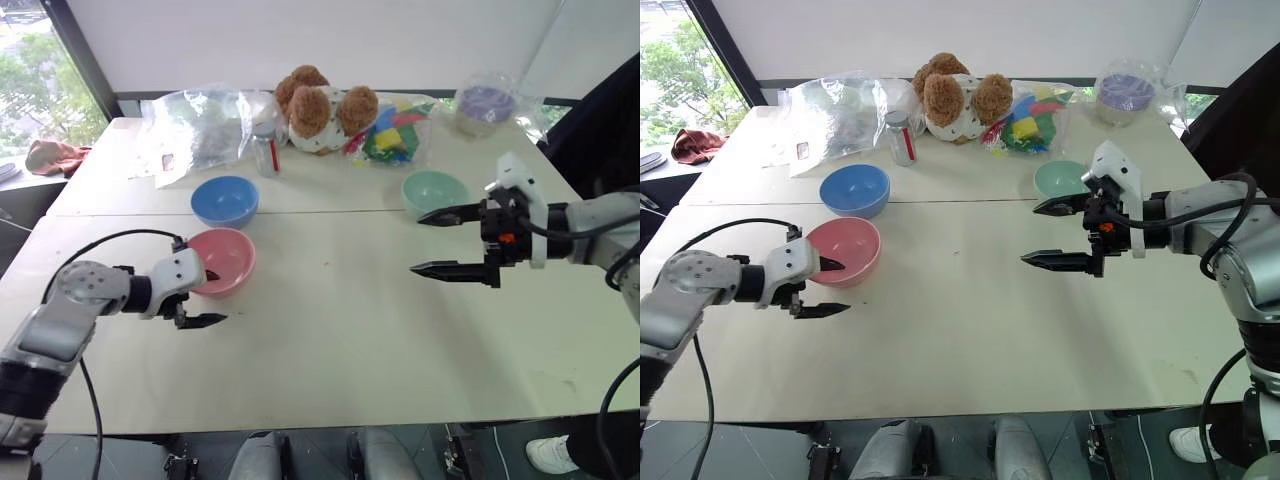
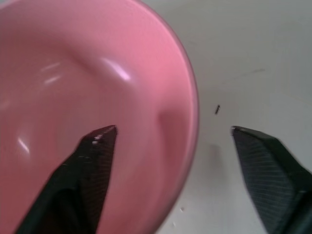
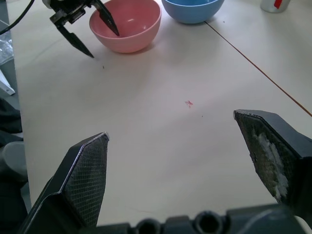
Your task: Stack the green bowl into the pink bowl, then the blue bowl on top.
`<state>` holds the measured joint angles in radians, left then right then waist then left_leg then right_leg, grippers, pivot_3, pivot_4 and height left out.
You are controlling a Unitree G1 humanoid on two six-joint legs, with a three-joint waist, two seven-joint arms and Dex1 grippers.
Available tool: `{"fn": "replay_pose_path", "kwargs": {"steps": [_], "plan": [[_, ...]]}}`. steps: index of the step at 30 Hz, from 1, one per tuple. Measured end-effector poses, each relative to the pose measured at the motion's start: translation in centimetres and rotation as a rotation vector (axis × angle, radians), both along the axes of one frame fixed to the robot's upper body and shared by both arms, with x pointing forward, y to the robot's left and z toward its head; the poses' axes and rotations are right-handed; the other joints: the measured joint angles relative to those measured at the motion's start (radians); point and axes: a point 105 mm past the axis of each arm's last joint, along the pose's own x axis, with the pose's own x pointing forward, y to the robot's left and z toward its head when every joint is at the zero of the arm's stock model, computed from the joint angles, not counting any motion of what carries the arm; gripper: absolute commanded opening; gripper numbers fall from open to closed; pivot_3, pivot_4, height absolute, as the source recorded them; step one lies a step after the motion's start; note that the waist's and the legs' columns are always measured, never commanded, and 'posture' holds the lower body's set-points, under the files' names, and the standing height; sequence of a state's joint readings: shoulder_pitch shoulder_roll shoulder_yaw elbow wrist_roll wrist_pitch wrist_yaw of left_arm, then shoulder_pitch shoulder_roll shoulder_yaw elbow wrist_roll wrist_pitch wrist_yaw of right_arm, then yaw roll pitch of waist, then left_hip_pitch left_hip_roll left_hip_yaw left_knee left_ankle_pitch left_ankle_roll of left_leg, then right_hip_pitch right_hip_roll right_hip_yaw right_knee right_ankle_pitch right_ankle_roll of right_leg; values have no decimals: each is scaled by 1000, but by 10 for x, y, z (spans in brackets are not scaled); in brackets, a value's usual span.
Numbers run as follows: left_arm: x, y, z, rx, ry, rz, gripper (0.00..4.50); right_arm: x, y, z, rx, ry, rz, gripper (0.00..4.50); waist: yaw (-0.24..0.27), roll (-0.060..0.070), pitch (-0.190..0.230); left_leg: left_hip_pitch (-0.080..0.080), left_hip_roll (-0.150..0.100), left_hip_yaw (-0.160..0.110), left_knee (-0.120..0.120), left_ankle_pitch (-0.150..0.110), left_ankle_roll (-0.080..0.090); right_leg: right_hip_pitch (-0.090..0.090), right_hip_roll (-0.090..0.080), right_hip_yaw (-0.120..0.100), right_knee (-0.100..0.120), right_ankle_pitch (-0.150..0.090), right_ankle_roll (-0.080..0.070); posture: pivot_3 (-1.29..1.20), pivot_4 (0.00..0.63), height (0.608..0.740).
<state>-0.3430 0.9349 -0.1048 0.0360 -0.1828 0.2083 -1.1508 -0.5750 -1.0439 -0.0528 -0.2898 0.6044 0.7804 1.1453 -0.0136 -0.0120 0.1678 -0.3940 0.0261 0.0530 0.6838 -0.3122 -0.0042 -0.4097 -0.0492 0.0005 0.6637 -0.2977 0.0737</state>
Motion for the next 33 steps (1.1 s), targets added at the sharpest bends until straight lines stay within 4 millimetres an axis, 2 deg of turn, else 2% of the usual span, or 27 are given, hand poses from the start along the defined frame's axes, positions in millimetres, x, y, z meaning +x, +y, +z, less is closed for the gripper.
{"fn": "replay_pose_path", "kwargs": {"steps": [4, 8, 11, 14, 18, 21, 24, 27, 29, 32, 33], "plan": [[3, -4, 7, 9, -27, -33, 108, -2, -2, -2, -4, 3, -8, 4500, 1, 0, 0, 0, 0, 0, 0, 0, 0, 0, 0, 0, 0, 0, 0, 0, 150, 740], [7, -11, 14, 18, -37, -73, 108, -4, -5, -1, -2, -4, -28, 4500, 3, 0, 0, 0, 0, 0, 0, 0, 0, 1, 0, 0, 0, 0, 0, 0, 150, 740], [9, -27, 17, 9, -23, -145, 108, -5, -7, -2, -8, -5, -40, 4500, 7, 0, 0, 0, 0, 0, 1, 0, 0, 1, 0, 0, 0, 0, 0, 0, 150, 740], [13, -45, 28, -6, -46, -217, 108, -7, -10, 1, -14, -23, -56, 4500, 6, 0, 0, -1, 0, 0, 1, 0, 0, 1, 1, 0, 0, 0, 0, 0, 150, 740], [23, -99, 59, -60, -140, -402, 108, -9, -12, 4, -11, -37, -75, 4500, 15, 0, 0, -1, -1, 0, 3, 0, 0, 1, 2, -1, 0, 0, 0, 0, 150, 740], [29, -139, 68, -68, -174, -536, 108, -9, -12, 4, -6, -33, -84, 4500, 21, 0, 0, -1, -1, 0, 4, 0, 0, 1, 4, 0, 1, 0, 0, 0, 150, 740], [37, -170, 52, -38, -144, -618, 108, -10, -12, 4, -8, -41, -88, 4500, 23, 0, 0, -1, -1, 0, 4, 0, 0, 1, 5, -1, 1, 0, 0, 0, 150, 740], [43, -191, 20, 52, -98, -683, 108, -10, -10, 4, -7, -46, -91, 4500, 22, 0, 0, -1, -1, 1, 4, 0, 1, 0, 6, 0, 0, 0, 0, 0, 150, 740], [42, -195, 7, 98, -90, -723, 108, -11, -10, 4, -4, -45, -97, 4500, 20, 0, 0, -1, -1, 1, 4, 0, 1, 0, 6, 0, 0, 0, 0, 0, 150, 740], [46, -197, 7, 150, -130, -767, 108, -13, -13, 0, -3, -34, -118, 4500, 26, 0, 0, -1, -1, 0, 4, 0, 1, 1, 5, 0, 1, 0, 0, 0, 150, 740], [46, -198, 7, 155, -134, -773, 415, -13, -14, 0, -2, -34, -123, 4500, 26, 0, 0, -1, -1, 0, 5, 0, 1, 1, 5, 0, 1, 0, 0, 0, 150, 740]]}}
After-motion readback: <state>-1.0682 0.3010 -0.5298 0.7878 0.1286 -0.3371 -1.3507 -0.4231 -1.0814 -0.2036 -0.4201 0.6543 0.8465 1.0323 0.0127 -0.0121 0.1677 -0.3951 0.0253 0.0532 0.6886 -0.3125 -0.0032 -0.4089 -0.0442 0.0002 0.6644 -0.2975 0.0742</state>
